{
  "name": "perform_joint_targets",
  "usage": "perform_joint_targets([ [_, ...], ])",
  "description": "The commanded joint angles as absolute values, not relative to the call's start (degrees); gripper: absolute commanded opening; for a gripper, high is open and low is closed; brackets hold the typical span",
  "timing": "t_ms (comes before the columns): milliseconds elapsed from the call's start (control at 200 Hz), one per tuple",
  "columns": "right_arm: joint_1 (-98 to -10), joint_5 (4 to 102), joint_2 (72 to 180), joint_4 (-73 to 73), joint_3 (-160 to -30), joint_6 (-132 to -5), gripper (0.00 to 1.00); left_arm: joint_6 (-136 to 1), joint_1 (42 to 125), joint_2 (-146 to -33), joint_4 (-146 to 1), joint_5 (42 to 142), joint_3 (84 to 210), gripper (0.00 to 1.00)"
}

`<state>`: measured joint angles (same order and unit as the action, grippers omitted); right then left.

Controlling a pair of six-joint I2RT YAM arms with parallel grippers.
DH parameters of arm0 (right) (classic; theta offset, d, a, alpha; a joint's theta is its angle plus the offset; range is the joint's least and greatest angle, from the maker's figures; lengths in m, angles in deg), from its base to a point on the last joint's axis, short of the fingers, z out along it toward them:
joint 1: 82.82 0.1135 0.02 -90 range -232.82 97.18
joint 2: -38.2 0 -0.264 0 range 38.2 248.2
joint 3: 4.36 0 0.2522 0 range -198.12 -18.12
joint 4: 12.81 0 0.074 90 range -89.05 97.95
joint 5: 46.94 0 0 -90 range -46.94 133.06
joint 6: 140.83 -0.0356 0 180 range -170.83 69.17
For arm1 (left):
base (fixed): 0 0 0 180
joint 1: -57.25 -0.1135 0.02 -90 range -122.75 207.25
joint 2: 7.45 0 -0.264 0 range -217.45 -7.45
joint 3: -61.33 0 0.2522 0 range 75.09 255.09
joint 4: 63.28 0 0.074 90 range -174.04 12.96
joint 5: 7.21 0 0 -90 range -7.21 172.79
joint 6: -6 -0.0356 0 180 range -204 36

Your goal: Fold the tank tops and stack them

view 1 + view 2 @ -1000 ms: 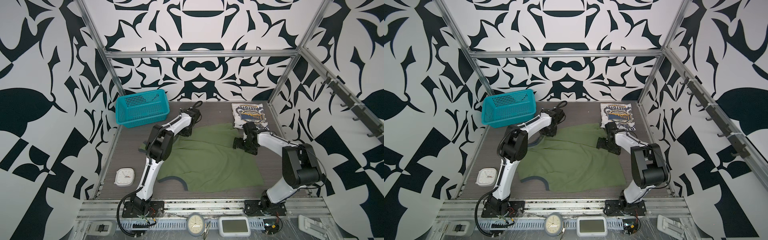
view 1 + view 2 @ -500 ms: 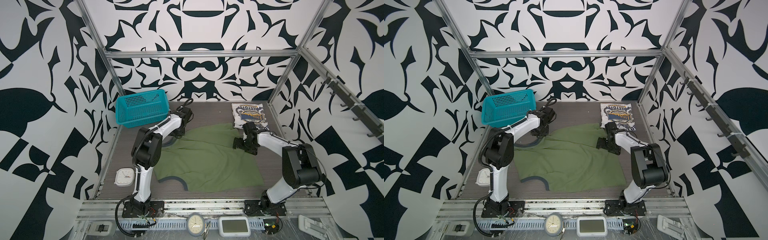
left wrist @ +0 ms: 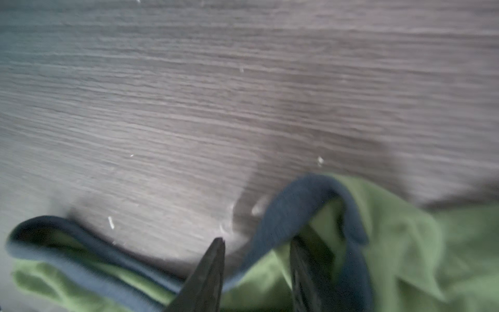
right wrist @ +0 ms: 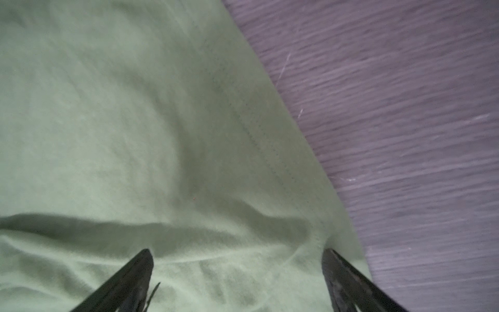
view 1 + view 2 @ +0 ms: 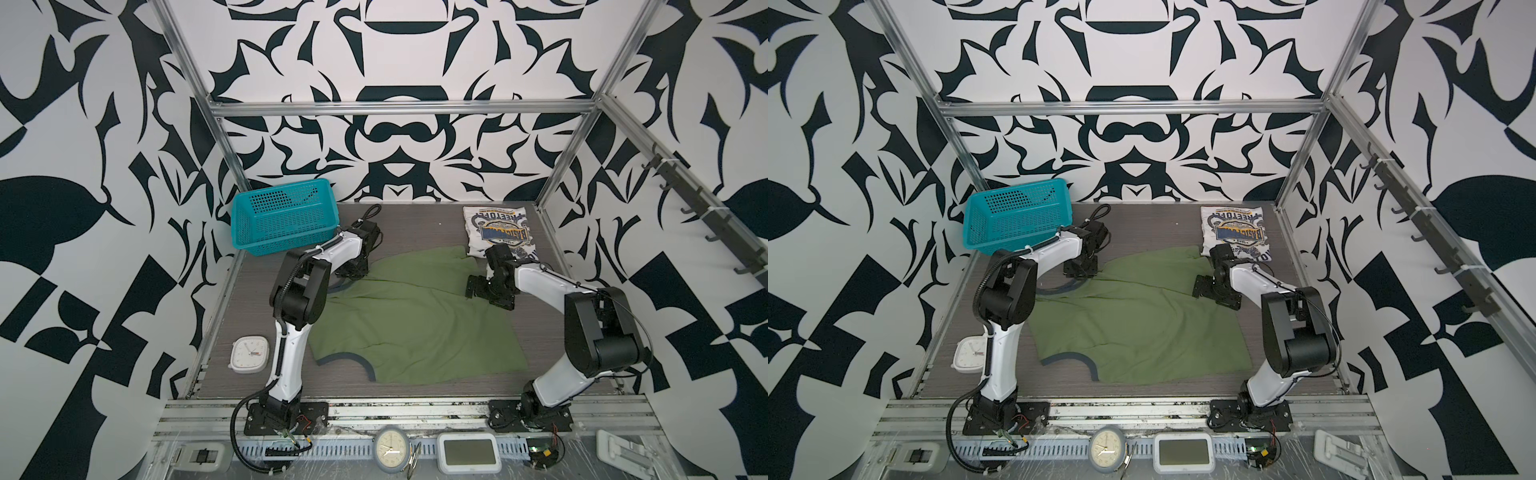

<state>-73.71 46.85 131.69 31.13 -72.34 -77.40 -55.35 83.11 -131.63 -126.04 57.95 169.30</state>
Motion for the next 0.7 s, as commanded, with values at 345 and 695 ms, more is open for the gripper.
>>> perform_joint_targets([
  [345, -73.54, 46.68, 131.80, 31.79, -72.97, -76.67, 1.00, -53.32, 78.74, -134.14, -125.28, 52.12, 173.90, 0.28],
  [695, -73.54, 45.10, 132.56, 32.95, -73.55, -76.58, 0.99, -54.10, 76.29, -130.67, -120.18, 57.73, 171.64, 0.10],
])
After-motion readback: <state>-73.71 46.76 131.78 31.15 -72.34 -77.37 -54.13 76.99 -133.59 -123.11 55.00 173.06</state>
